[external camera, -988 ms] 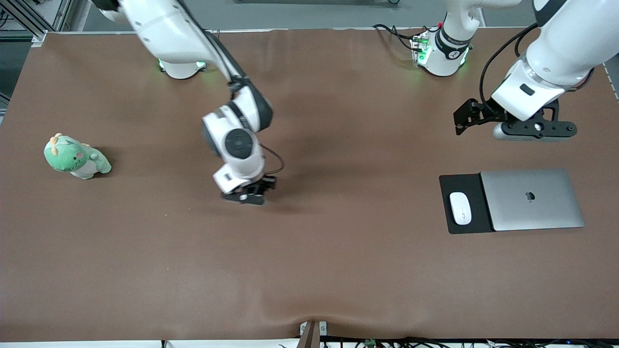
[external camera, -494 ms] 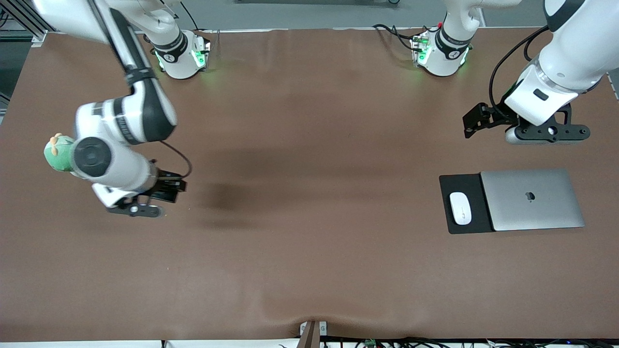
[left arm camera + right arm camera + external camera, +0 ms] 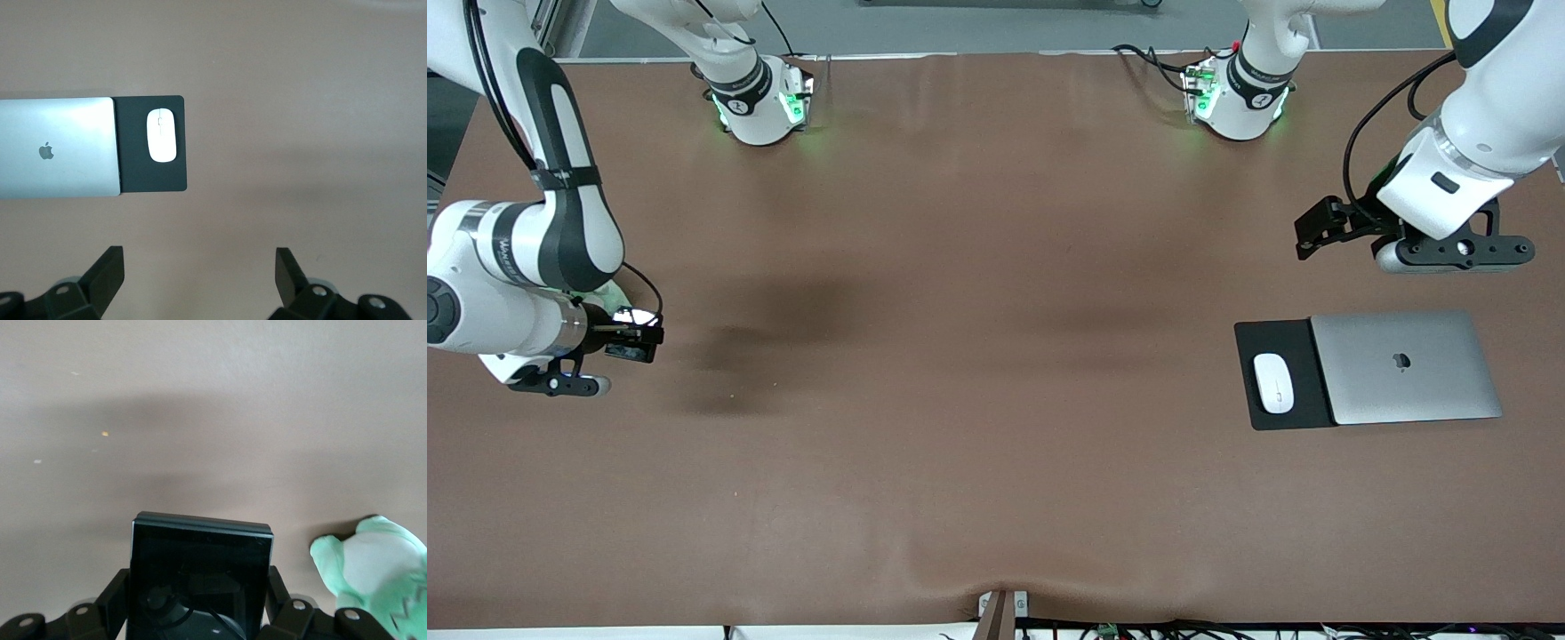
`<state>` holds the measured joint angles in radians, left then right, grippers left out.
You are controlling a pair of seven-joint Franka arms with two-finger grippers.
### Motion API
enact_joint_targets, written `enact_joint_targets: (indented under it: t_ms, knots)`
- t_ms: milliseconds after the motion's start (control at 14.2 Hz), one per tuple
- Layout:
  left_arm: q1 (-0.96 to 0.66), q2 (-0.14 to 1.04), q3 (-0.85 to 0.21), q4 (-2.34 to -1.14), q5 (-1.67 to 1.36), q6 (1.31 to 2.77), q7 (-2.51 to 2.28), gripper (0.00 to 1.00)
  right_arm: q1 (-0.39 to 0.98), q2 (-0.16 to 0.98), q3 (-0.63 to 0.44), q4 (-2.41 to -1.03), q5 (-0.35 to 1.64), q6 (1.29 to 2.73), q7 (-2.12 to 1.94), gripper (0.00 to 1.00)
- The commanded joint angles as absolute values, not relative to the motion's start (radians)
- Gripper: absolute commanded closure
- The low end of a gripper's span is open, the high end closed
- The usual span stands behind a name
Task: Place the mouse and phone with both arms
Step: 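Carry the black phone with the right gripper toward the green plush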
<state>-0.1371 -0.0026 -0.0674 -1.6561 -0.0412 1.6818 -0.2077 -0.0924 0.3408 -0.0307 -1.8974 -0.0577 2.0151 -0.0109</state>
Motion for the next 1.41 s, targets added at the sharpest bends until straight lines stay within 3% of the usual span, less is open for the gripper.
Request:
enact_joint_targets:
  t_ms: [0, 212, 706, 1059, 1341]
  knots:
    - [-0.133, 0.0, -0.067, -1.647, -0.048, 1.669, -0.186, 0.0, -0.185, 0.295, -0.008, -2.095, -0.061, 2.193, -0.086, 1.0]
    - [-0.132, 0.0, -0.069, -1.644, -0.048, 1.669, -0.189, 0.0, -0.195, 0.296, -0.008, -2.236, -0.061, 2.373, -0.107, 1.0]
    - [-0.12, 0.003, -0.067, -1.635, -0.046, 1.672, -0.19, 0.0, -0.199, 0.304, -0.008, -2.355, -0.063, 2.572, -0.234, 1.0]
    - [-0.12, 0.005, -0.069, -1.635, -0.045, 1.675, -0.203, 0.0, -0.222, 0.307, -0.008, -2.353, -0.063, 2.58, -0.328, 1.0]
    - [-0.121, 0.012, -0.066, -1.618, -0.044, 1.677, -0.204, 0.0, -0.256, 0.318, -0.008, -2.355, -0.063, 2.599, -0.314, 0.88]
